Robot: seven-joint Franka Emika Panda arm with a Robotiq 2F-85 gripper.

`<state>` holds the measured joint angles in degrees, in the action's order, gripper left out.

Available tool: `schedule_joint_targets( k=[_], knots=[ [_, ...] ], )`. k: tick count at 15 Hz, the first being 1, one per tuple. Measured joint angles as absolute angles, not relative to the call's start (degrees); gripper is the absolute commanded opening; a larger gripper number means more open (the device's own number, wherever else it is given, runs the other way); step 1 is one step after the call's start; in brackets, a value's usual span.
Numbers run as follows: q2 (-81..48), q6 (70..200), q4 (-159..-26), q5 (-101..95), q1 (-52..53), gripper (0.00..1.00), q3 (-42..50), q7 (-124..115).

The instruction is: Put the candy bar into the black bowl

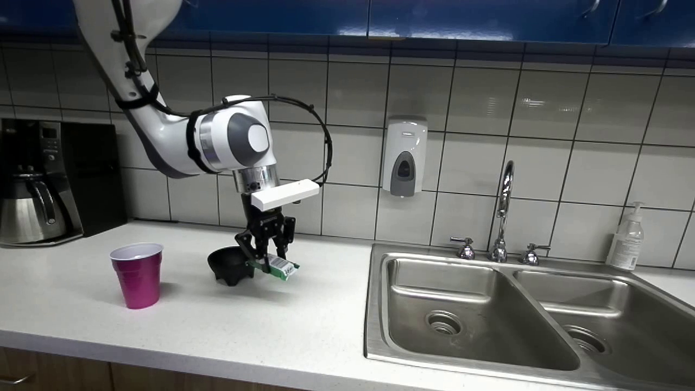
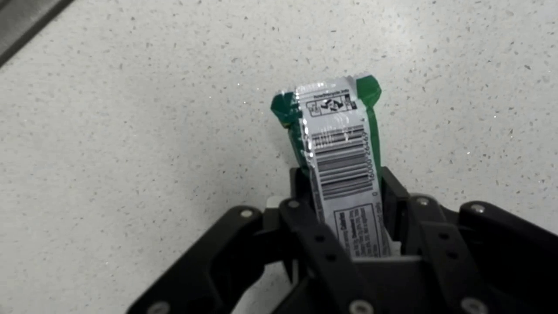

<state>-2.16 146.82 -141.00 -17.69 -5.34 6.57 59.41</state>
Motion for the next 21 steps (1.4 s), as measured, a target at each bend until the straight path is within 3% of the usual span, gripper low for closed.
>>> schedule_joint_targets(
  k=[21],
  knots=[
    [-0.54,138.93,-136.05,-27.58,0.99,0.17,0.6,48.43]
  ],
)
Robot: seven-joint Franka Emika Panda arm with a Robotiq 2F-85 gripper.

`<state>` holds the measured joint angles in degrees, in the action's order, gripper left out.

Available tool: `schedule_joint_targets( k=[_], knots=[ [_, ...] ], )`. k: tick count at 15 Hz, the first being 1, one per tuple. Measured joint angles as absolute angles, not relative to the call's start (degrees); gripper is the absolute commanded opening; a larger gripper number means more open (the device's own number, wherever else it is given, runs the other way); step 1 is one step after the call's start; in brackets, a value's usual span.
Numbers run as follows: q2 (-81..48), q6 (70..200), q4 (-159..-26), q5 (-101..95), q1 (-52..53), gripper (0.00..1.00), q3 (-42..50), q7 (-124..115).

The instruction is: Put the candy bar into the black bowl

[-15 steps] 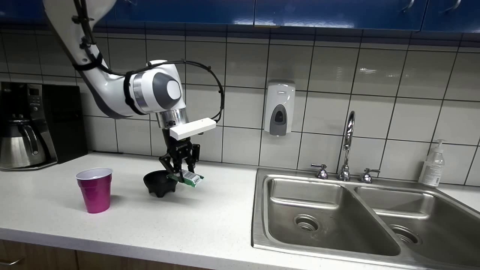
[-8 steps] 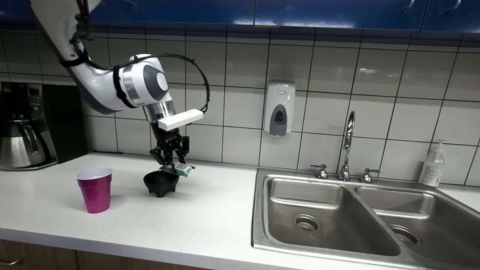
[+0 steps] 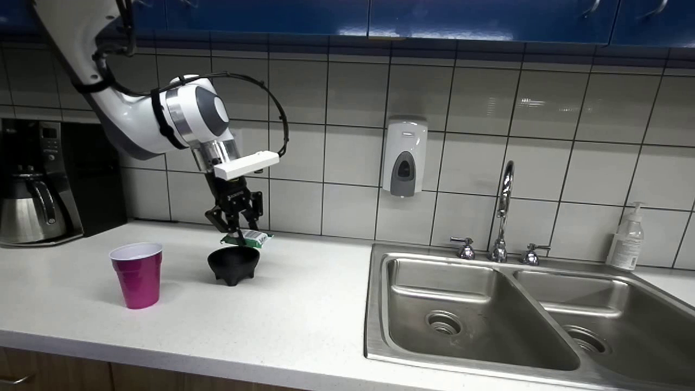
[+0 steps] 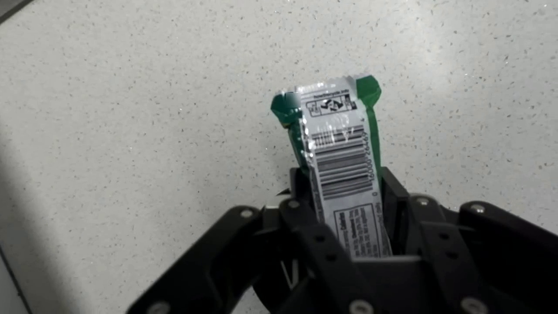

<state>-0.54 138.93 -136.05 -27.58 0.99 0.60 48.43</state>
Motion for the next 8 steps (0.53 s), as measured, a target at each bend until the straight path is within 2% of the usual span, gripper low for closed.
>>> schedule_joint_targets(
  k=[8],
  knots=[
    [-6.49,138.12,-133.25,-27.5,2.0,0.17,-0.36,47.27]
  ],
)
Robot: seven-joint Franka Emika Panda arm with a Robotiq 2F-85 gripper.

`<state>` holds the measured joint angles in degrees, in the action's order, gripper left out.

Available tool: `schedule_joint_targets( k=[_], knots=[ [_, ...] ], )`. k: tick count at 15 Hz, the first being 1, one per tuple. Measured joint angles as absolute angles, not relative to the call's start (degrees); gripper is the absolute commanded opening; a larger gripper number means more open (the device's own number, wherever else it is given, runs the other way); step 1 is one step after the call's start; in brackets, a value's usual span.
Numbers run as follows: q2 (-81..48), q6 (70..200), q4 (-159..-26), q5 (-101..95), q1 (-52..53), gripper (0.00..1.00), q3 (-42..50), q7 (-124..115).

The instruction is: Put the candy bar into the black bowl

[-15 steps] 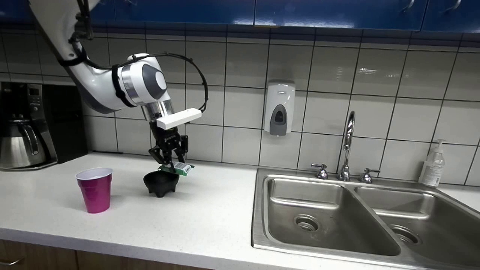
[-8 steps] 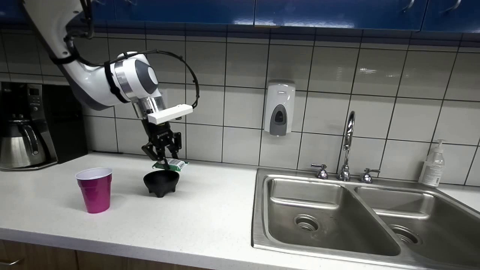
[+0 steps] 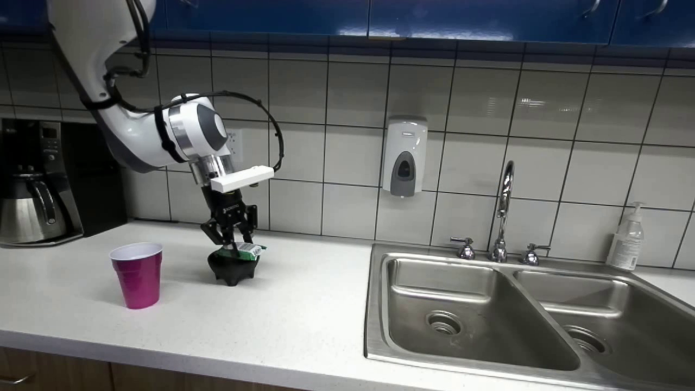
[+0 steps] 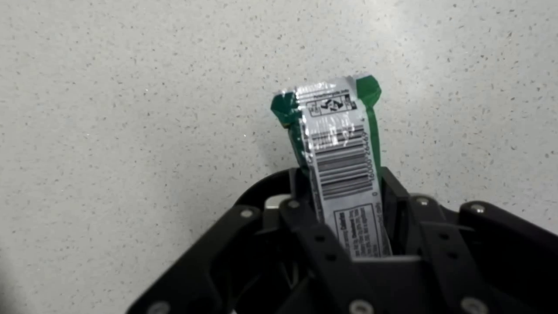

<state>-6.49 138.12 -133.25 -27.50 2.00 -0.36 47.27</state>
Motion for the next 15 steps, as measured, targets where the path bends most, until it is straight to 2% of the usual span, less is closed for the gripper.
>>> schedule_joint_targets(
  k=[8,9,10,11,12,15],
  knots=[
    [-9.87,138.12,-130.28,-27.28,2.09,0.17,-0.69,47.24],
    [-9.88,138.11,-130.1,-27.28,2.09,0.4,-0.76,47.24],
    [-9.88,138.11,-129.96,-27.28,2.09,0.66,-0.83,47.23],
    [-9.88,138.11,-129.87,-27.28,2.12,0.67,-0.86,47.21],
    [-9.88,138.11,-129.85,-27.28,2.15,0.73,-0.87,47.18],
    [-9.89,138.07,-129.83,-27.29,2.26,0.96,-0.88,46.81]
  ],
)
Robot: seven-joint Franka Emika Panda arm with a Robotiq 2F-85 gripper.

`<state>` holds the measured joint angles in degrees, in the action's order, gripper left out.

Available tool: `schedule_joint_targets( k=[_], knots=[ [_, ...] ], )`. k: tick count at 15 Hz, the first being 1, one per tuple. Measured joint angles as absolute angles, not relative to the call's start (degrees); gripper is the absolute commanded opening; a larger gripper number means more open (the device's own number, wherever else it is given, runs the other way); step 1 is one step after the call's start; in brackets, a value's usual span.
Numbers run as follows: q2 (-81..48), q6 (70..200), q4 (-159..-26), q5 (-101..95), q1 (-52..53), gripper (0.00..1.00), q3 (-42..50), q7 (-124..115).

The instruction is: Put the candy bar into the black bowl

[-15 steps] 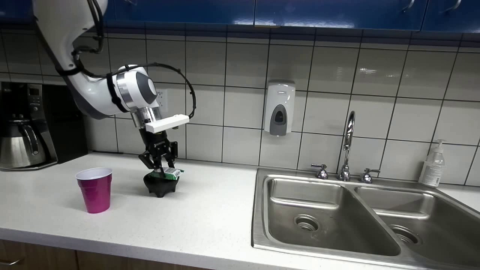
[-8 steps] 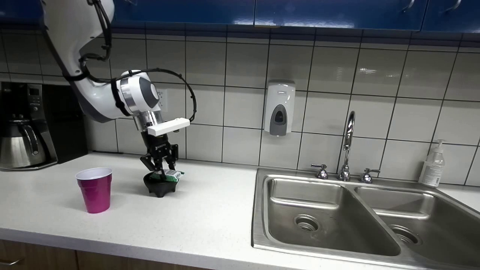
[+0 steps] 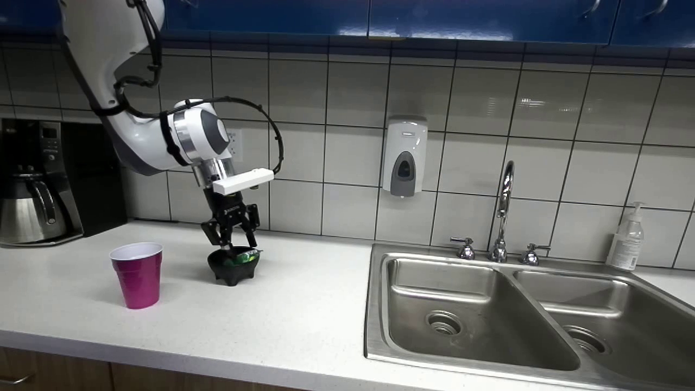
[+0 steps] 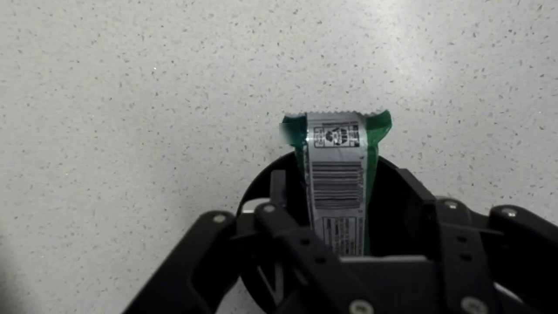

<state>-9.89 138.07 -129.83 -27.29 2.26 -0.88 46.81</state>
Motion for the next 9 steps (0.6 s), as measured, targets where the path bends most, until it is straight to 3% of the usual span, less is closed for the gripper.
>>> schedule_joint_targets(
  k=[2,9],
  knots=[
    [-9.89,138.07,-129.83,-27.28,2.28,1.0,-0.88,46.57],
    [-9.2,139.62,-130.95,-20.7,0.9,1.0,-0.76,46.6]
  ],
)
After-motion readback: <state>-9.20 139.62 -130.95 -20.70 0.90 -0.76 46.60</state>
